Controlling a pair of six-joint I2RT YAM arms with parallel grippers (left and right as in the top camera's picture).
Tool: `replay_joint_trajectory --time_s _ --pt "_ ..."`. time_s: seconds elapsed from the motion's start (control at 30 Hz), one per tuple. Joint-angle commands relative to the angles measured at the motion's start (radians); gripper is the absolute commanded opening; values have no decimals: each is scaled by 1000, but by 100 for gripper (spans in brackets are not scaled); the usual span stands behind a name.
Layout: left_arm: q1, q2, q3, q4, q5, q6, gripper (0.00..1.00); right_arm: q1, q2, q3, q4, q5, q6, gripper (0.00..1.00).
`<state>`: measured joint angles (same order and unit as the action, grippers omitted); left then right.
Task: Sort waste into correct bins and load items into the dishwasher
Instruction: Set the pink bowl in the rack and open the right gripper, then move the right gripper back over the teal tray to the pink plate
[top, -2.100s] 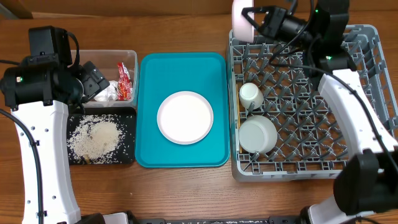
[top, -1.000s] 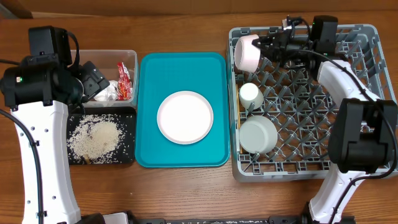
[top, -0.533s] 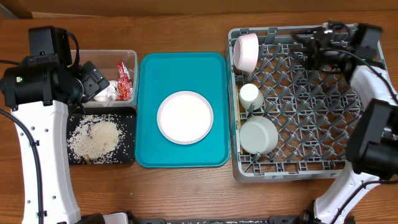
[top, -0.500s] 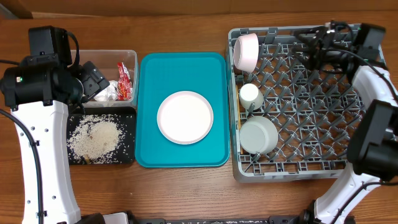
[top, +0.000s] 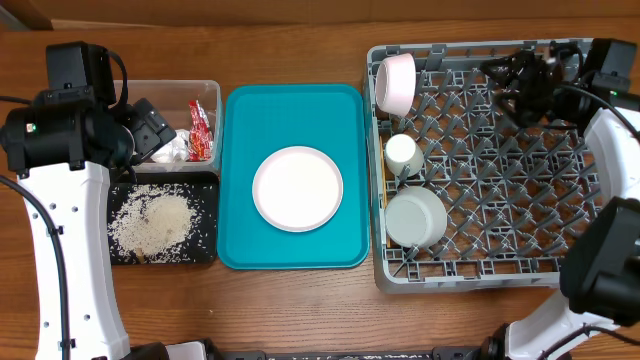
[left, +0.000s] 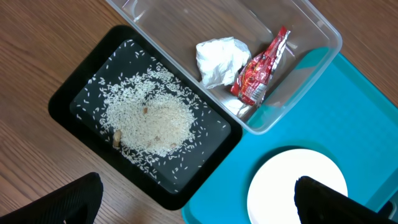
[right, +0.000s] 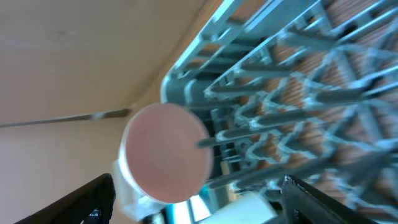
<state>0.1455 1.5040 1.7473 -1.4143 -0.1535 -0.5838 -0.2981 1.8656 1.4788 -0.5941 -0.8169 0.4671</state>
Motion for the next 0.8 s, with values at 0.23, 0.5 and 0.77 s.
replay_joint_trajectory --time_s 0.23,0.5,0.77 --pt "-2 2 2 1 -3 12 100 62 -216 2 -134 163 -151 83" --pt "-2 2 2 1 -3 12 100 314 -248 2 -135 251 -219 38" --pt "-2 2 2 1 -3 12 100 576 -220 2 -9 657 -238 4"
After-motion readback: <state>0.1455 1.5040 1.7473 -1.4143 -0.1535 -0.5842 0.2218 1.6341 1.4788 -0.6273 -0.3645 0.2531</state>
